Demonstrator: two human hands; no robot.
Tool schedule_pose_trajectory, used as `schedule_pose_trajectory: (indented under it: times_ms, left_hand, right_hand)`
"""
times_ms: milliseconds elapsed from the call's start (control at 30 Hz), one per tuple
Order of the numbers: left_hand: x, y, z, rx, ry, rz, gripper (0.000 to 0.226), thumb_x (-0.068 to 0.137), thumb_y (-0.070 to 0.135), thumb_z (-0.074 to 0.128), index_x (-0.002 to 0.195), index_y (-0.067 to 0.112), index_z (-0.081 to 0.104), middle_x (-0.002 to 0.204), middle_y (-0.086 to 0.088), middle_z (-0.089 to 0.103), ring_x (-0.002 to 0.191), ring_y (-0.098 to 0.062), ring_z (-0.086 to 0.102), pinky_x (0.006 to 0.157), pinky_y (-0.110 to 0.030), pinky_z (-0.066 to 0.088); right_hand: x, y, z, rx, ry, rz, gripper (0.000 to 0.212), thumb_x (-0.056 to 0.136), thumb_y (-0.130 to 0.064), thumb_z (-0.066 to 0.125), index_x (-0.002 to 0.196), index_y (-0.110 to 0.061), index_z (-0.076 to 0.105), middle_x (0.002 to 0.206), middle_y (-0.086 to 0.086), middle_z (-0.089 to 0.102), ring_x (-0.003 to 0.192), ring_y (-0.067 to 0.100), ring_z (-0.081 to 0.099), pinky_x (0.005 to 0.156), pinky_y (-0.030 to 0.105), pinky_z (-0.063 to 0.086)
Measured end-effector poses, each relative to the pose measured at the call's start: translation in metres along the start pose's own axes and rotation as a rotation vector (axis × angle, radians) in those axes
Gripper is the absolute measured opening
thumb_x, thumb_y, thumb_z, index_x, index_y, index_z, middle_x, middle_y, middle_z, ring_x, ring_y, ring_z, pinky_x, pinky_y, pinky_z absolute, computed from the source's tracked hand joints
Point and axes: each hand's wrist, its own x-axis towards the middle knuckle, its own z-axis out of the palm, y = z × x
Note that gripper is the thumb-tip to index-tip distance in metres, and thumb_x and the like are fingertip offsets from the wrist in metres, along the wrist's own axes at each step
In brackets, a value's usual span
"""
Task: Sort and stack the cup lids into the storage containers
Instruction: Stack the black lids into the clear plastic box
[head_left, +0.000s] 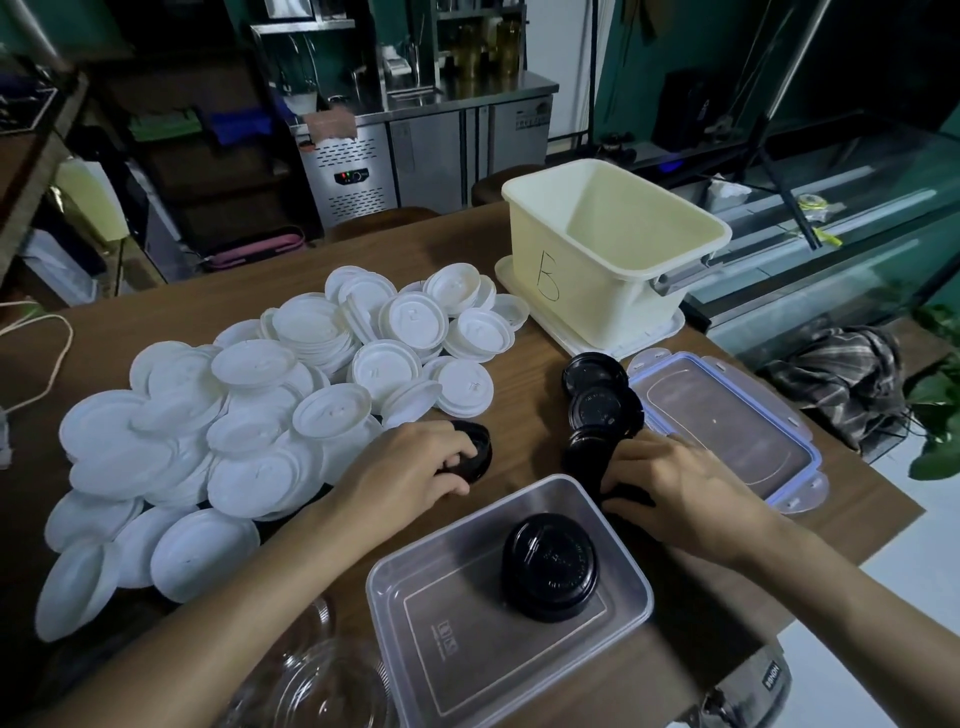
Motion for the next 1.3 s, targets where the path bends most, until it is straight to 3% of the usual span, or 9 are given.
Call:
schedule_pose_trajectory:
  times_ms: [100, 200, 400, 600, 800, 933, 1000, 1100, 1300]
  left_hand:
    - [-0.004, 0.006, -0.007, 0.002, 0.048, -0.003, 0.032, 0.083, 0.025, 0.087, 0.113, 0.027, 0.076, 0.089, 0.018, 0.060, 0.084, -0.004, 0.058, 0.075, -0.025, 0.047]
    - [-0.008, 0.012, -0.011, 0.021, 0.073, 0.007, 0.030, 0.085, 0.028, 0.085, 0.114, 0.030, 0.075, 0.090, 0.019, 0.061, 0.085, -0.004, 0.060, 0.074, -0.025, 0.049]
    - [-0.012, 0.021, -0.017, 0.036, 0.072, 0.001, 0.025, 0.085, 0.028, 0.084, 0.108, 0.031, 0.074, 0.087, 0.020, 0.059, 0.083, -0.004, 0.059, 0.075, -0.035, 0.054]
    - [-0.019, 0.028, -0.033, -0.127, 0.133, -0.004, 0.025, 0.081, 0.022, 0.088, 0.103, 0.028, 0.077, 0.086, 0.015, 0.064, 0.082, -0.009, 0.062, 0.075, -0.041, 0.056]
    - [-0.035, 0.058, -0.053, -0.374, 0.264, 0.043, 0.034, 0.086, 0.015, 0.083, 0.118, 0.026, 0.079, 0.096, 0.014, 0.064, 0.094, -0.008, 0.064, 0.077, -0.021, 0.061]
    - [-0.041, 0.062, -0.050, -0.538, 0.129, -0.009, 0.037, 0.091, 0.022, 0.080, 0.121, 0.042, 0.076, 0.102, 0.009, 0.067, 0.096, -0.010, 0.065, 0.090, -0.033, 0.061]
    - [-0.043, 0.063, -0.044, -0.567, 0.045, -0.030, 0.036, 0.092, 0.023, 0.079, 0.121, 0.046, 0.075, 0.103, 0.008, 0.070, 0.096, -0.008, 0.068, 0.098, -0.037, 0.058]
    - [-0.044, 0.068, -0.031, -0.506, -0.035, -0.059, 0.036, 0.093, 0.028, 0.078, 0.117, 0.054, 0.072, 0.100, 0.010, 0.065, 0.092, -0.004, 0.070, 0.097, -0.039, 0.058]
    - [-0.041, 0.073, -0.010, -0.384, -0.036, -0.107, 0.019, 0.088, 0.032, 0.082, 0.107, 0.030, 0.079, 0.094, 0.007, 0.067, 0.079, -0.009, 0.071, 0.081, -0.033, 0.060]
  right_hand:
    - [0.002, -0.004, -0.008, -0.006, 0.059, 0.020, 0.014, 0.081, -0.028, 0.083, 0.087, -0.026, 0.071, 0.086, -0.012, 0.065, 0.078, 0.015, 0.062, 0.062, 0.022, 0.034]
    - [0.004, -0.005, -0.012, 0.054, 0.083, 0.068, 0.016, 0.084, -0.024, 0.082, 0.089, -0.024, 0.067, 0.087, -0.011, 0.063, 0.074, 0.013, 0.064, 0.054, 0.026, 0.045]
    - [0.013, -0.003, -0.010, 0.160, 0.039, 0.158, 0.022, 0.079, -0.031, 0.087, 0.082, -0.024, 0.067, 0.080, -0.013, 0.061, 0.071, 0.014, 0.063, 0.060, 0.034, 0.050]
    - [0.022, -0.013, -0.032, 0.328, 0.180, 0.259, 0.025, 0.074, -0.032, 0.091, 0.081, -0.024, 0.069, 0.075, -0.014, 0.064, 0.073, 0.005, 0.060, 0.066, 0.033, 0.050]
    - [0.017, -0.029, -0.058, 0.441, 0.260, 0.213, 0.018, 0.085, -0.033, 0.081, 0.098, -0.027, 0.069, 0.087, -0.016, 0.074, 0.083, 0.002, 0.072, 0.073, 0.038, 0.060]
    - [0.011, -0.042, -0.068, 0.548, 0.302, 0.204, 0.030, 0.091, -0.038, 0.073, 0.116, -0.022, 0.073, 0.097, -0.018, 0.075, 0.091, 0.001, 0.073, 0.081, 0.032, 0.061]
    - [0.008, -0.044, -0.070, 0.616, 0.301, 0.227, 0.037, 0.092, -0.041, 0.070, 0.123, -0.022, 0.072, 0.103, -0.012, 0.076, 0.096, 0.007, 0.073, 0.084, 0.037, 0.061]
    - [0.003, -0.044, -0.070, 0.716, 0.274, 0.263, 0.031, 0.094, -0.038, 0.070, 0.124, -0.028, 0.073, 0.106, -0.005, 0.076, 0.098, 0.013, 0.073, 0.088, 0.047, 0.059]
    - [-0.011, -0.037, -0.070, 0.835, 0.133, 0.327, 0.027, 0.097, -0.039, 0.069, 0.124, -0.039, 0.072, 0.109, -0.007, 0.078, 0.101, 0.014, 0.074, 0.096, 0.054, 0.055]
